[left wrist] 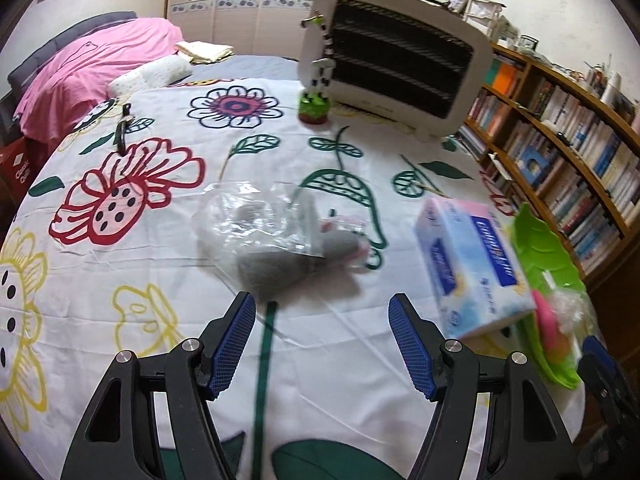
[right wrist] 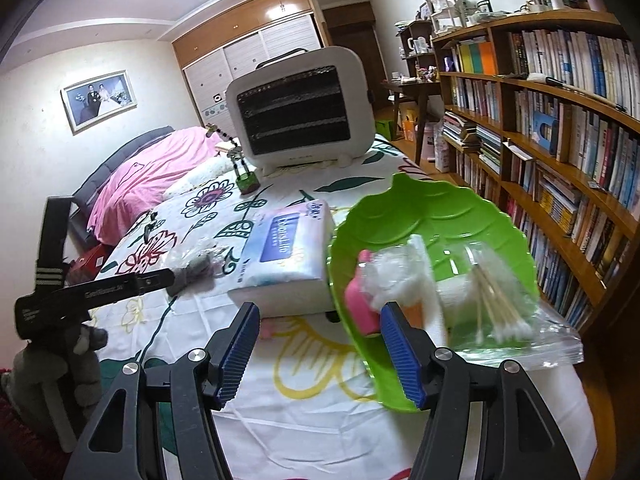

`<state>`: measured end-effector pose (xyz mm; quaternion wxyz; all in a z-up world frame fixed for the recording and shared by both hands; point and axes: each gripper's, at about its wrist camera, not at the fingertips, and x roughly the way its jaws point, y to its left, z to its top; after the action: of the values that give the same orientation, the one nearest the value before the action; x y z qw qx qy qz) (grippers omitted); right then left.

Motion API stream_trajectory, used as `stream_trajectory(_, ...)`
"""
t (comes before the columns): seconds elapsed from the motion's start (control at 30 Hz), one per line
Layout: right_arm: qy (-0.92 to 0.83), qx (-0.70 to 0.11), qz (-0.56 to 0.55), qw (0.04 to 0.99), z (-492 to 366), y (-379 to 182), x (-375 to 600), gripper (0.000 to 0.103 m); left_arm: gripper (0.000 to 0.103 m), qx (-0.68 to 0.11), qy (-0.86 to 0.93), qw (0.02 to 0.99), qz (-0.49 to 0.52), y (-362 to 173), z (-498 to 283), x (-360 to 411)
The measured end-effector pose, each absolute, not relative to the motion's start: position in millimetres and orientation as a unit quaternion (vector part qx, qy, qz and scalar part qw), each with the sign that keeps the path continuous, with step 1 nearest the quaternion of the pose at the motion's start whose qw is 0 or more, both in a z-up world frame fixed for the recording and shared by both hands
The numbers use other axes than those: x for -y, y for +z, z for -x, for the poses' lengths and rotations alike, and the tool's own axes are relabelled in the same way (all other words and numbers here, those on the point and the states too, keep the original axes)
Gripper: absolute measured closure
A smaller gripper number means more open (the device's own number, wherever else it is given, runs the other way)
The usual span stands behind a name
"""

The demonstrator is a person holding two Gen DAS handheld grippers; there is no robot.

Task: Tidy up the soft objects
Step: 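Withdraw both grippers from the green tray, then move the left gripper to the grey rolled cloth and grasp it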

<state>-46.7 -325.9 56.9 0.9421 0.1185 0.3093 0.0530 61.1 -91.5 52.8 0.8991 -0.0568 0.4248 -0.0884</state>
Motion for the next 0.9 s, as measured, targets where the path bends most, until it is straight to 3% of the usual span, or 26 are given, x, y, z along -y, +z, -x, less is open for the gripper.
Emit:
stream_trajectory(0.8,0.066,-0.335,-0.121,0.932,26,49,300,0.036,0.034,-0.423,-0.081,0.903,0.008,27,-115,96)
stream_trajectory(0.9,0.069,-0.336,-0.118,0.932,25,50,297,0.036,0.042,-0.420,-0.081,0.904,-0.002,27,-113,96)
